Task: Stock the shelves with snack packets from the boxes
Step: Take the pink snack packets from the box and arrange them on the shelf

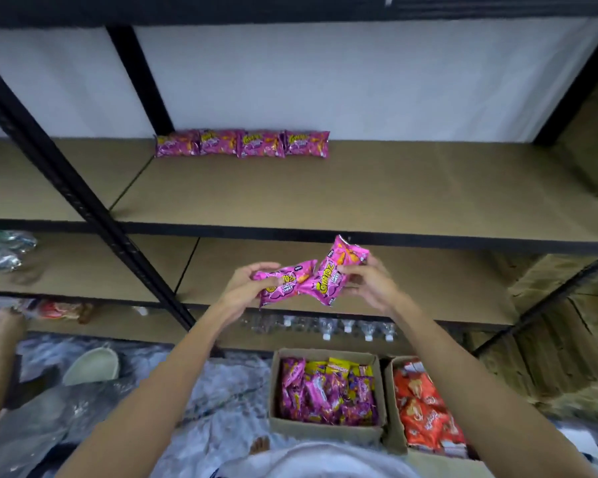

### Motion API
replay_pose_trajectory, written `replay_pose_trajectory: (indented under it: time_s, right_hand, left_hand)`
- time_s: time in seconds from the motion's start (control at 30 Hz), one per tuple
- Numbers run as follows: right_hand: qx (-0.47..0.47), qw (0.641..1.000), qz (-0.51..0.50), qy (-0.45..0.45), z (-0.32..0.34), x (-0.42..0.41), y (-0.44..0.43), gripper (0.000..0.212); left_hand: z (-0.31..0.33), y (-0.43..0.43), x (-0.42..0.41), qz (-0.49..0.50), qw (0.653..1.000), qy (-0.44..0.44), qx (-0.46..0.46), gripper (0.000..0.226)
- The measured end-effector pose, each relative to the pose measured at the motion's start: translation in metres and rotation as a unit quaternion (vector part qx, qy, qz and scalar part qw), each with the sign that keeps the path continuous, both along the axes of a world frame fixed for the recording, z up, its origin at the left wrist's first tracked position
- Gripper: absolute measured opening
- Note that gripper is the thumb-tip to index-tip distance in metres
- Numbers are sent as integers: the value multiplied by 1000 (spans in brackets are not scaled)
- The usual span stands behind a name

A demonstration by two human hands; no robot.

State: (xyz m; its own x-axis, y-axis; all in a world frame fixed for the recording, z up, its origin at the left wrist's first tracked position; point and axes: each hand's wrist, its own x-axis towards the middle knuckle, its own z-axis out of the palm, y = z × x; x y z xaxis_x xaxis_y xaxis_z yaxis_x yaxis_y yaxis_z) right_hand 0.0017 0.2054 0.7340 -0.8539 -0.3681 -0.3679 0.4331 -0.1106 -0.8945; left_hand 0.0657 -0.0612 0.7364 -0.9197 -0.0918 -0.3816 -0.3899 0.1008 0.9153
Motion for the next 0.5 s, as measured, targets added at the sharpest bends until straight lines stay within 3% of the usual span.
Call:
replay_pose_trajectory:
  time_s: [0.23, 0.3, 0.4, 0.5]
  right_hand:
    - [-37, 997, -36, 66, 44, -41, -10, 78]
    - [-33, 996, -25, 84, 54, -50, -8, 71]
    - [-3, 993, -22, 112, 66, -65, -1, 44]
    - [9, 991, -36, 131, 74, -81, 5, 43]
  left_hand:
    - [58, -12, -40, -2, 997, 71, -16, 42]
    - [69, -13, -51, -24, 997, 72, -27, 44]
    - [84, -11, -67, -61, 991, 78, -85, 49]
    - [99, -7, -83, -73, 984, 85, -136, 50]
